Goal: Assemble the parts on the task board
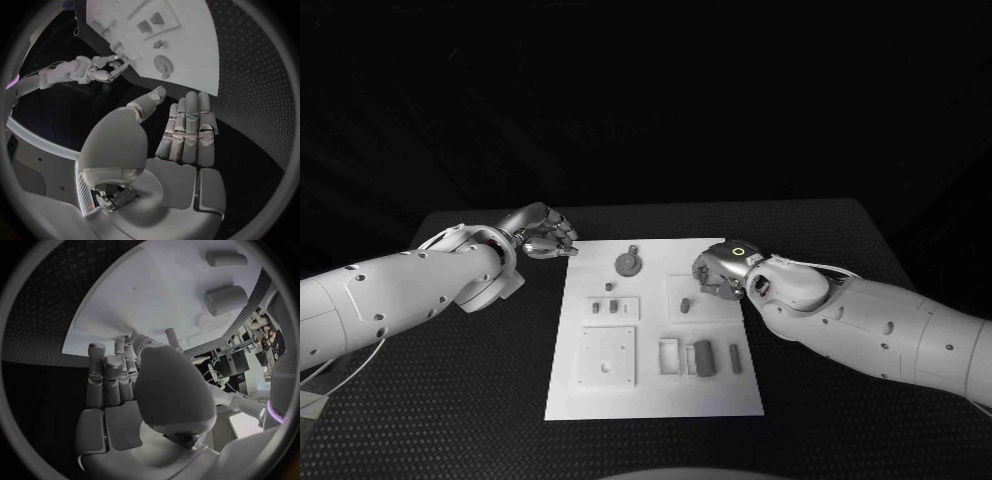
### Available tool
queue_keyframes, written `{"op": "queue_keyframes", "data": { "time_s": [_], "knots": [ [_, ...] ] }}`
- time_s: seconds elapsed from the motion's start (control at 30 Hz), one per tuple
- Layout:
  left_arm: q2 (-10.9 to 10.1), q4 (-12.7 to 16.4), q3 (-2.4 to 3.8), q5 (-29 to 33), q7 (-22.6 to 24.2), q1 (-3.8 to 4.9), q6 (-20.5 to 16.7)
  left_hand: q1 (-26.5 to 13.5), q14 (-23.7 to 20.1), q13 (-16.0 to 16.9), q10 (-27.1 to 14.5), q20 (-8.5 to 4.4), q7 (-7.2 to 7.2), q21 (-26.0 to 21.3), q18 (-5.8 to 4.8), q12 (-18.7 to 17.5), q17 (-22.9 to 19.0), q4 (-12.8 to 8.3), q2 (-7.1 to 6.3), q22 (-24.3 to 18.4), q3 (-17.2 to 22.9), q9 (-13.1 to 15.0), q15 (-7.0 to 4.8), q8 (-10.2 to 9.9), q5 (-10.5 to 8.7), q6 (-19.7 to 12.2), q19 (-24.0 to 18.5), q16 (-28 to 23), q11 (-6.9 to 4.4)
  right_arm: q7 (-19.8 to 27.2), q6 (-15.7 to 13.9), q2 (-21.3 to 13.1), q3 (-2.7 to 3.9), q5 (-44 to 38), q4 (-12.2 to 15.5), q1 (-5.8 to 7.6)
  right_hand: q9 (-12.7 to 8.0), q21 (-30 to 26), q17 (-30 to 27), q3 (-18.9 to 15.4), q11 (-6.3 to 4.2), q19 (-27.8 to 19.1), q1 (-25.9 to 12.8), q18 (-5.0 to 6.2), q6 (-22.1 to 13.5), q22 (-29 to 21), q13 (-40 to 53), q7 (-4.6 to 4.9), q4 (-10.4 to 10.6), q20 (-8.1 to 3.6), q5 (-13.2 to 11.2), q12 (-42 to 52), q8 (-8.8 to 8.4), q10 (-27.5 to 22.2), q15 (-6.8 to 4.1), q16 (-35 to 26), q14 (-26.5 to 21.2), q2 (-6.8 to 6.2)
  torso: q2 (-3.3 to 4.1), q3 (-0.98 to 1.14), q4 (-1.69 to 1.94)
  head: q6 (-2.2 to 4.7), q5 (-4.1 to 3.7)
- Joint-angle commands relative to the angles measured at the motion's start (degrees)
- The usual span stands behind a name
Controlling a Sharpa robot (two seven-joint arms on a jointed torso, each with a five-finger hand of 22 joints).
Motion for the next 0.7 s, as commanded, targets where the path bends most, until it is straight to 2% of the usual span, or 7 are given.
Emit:
{"op": "queue_keyframes", "data": {
  "time_s": [0.03,0.3,0.7],
  "knots": [
    [0.10,0.09,0.04,0.13,0.25,0.07,0.51,-0.18,0.27,-0.04,-0.45,-0.03,0.08,0.14,0.04,-0.02,0.08,0.33,-0.45,-0.11,-0.14,-0.04,-0.01,0.34,-0.16,-0.44,0.14,-0.34,0.17,-1.48,4.59,-0.04,-0.91,-1.00,-0.60,-1.21,0.15,0.27,0.12,0.54,0.18,0.64,-0.93,3.76,0.61,-0.08,0.12,-0.06,-0.16,-0.07,0.22,0.28,0.42,5.96,-0.33,0.05,0.35,-0.15,0.01,0.03,0.02,0.03,0.00],
    [0.12,0.09,0.04,0.13,0.21,0.07,0.52,-0.25,0.31,-0.05,-0.50,-0.03,0.10,0.15,0.04,-0.03,0.15,0.41,-0.47,-0.22,-0.21,-0.05,-0.01,0.34,-0.15,-0.49,0.18,-0.39,0.19,-2.47,4.19,0.06,-1.02,-1.86,-0.44,-1.26,0.76,0.69,0.40,2.34,-0.54,1.47,-2.20,3.76,2.04,0.02,0.62,-0.74,-0.65,-0.56,0.22,0.84,1.31,7.66,-1.03,0.35,0.99,-0.55,0.00,0.00,0.03,0.09,-0.08],
    [0.04,0.13,0.04,-0.03,0.09,0.07,0.55,-0.20,0.35,-0.05,-0.53,-0.05,0.11,0.16,0.06,-0.03,0.20,0.43,-0.45,-0.31,-0.23,-0.06,-0.01,0.35,-0.15,-0.52,0.22,-0.42,0.19,-3.06,5.05,0.02,-1.08,-3.25,-0.29,-1.31,1.55,1.05,0.52,5.31,-1.64,1.90,-2.04,3.76,4.22,0.20,1.46,-1.73,-2.97,-0.60,0.23,1.82,2.52,10.04,-2.11,0.17,1.56,-0.54,0.01,-0.02,0.04,0.03,-0.17]
  ]
}}
